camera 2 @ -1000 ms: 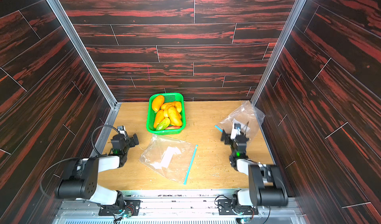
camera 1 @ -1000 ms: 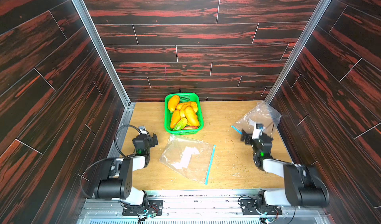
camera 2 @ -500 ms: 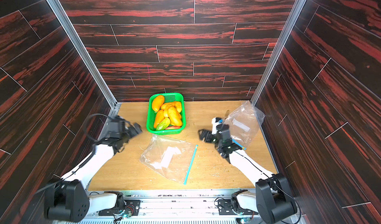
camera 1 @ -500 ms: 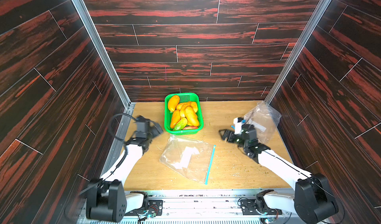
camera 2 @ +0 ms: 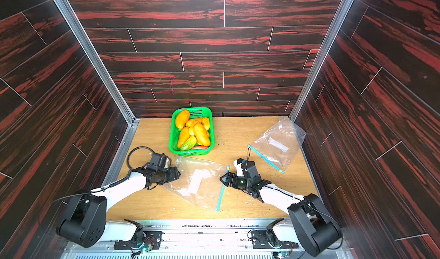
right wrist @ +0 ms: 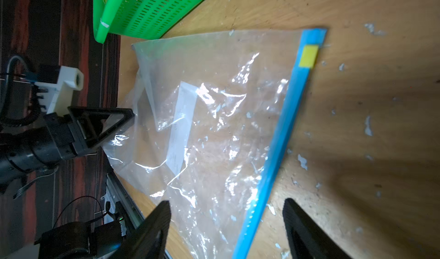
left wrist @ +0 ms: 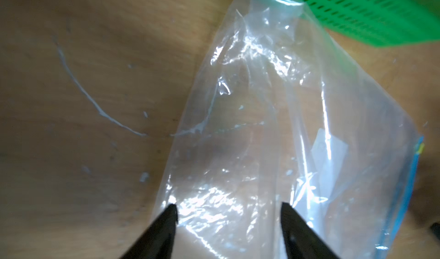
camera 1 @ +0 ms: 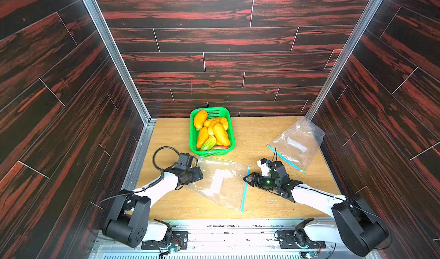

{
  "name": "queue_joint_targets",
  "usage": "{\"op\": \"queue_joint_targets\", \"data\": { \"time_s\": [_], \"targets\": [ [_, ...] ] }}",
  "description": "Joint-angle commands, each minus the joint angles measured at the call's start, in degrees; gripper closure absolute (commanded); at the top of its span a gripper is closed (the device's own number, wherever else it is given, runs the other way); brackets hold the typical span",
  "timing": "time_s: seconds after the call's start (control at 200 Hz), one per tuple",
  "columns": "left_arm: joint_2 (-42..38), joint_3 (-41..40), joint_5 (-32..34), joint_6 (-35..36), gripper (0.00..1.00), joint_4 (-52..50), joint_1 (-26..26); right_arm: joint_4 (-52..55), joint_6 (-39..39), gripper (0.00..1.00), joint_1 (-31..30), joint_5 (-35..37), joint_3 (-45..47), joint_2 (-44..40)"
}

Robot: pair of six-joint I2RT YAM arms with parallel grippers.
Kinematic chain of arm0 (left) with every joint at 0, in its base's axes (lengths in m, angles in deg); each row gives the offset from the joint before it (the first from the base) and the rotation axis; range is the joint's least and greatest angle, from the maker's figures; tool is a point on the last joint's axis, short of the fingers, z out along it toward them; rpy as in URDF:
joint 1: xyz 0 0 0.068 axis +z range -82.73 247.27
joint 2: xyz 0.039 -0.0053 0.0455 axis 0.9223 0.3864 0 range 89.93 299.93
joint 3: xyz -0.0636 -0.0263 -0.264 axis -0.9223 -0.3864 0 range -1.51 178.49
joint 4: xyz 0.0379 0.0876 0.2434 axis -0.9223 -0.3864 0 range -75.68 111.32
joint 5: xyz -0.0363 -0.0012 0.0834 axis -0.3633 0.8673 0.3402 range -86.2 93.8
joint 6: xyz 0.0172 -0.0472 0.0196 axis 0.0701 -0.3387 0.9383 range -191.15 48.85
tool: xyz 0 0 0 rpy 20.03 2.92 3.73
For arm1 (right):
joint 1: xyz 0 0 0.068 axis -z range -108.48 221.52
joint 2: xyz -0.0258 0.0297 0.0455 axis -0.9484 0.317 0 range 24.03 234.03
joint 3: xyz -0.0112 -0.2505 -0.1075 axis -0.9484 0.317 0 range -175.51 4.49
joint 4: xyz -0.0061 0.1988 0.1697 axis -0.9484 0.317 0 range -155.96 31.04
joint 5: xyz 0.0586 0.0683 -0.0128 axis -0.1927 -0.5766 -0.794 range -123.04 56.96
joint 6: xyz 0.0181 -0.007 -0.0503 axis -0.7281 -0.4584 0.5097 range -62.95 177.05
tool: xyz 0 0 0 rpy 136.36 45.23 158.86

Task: Place the mango in a zip-top bag and seal the zipper
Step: Pick up the zipper food storage bag at the center of the board.

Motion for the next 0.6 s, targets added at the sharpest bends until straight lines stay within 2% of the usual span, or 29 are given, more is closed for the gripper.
{"op": "queue_joint_targets", "data": {
  "time_s": [0.0,0.135,0.296,0.376,0.591],
  "targets": [
    [0.43,-0.68,-2.34,-1.53,0.47,2.96,-0.47,-3.48,-1.95,0.29,-0.37,-1.40,0.33,2.05],
    [0.52,-1.61,-2.21,-2.28,0.60,4.25,-0.61,-2.01,-2.69,0.30,-0.37,1.25,-0.39,3.49],
    [0.65,-2.14,-0.30,-2.33,0.61,4.36,-0.59,0.38,-3.26,0.30,-0.21,5.76,-1.62,5.42],
    [1.28,-2.29,-0.38,-2.78,0.63,5.35,-0.57,-0.19,-3.50,0.30,-0.17,5.51,-2.92,7.03],
    [2.61,-1.95,-1.05,-2.93,0.65,6.22,-0.57,-3.62,-4.86,0.40,-0.17,4.62,-4.44,9.69]
  ]
}}
